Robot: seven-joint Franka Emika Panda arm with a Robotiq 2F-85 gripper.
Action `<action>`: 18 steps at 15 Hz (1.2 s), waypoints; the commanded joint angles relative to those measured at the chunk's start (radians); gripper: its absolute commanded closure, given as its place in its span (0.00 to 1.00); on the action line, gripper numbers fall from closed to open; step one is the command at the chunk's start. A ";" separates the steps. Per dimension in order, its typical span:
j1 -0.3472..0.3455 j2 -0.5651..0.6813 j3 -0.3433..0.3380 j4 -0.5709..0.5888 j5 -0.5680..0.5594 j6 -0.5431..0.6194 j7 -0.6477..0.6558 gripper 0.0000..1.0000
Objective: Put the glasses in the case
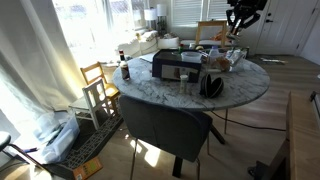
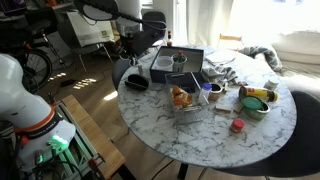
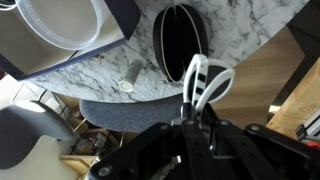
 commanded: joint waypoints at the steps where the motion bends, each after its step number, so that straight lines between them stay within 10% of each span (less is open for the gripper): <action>1: 0.049 0.031 -0.007 0.012 -0.056 0.001 0.023 0.97; 18: 0.132 0.280 0.101 0.000 -0.278 0.208 0.200 0.97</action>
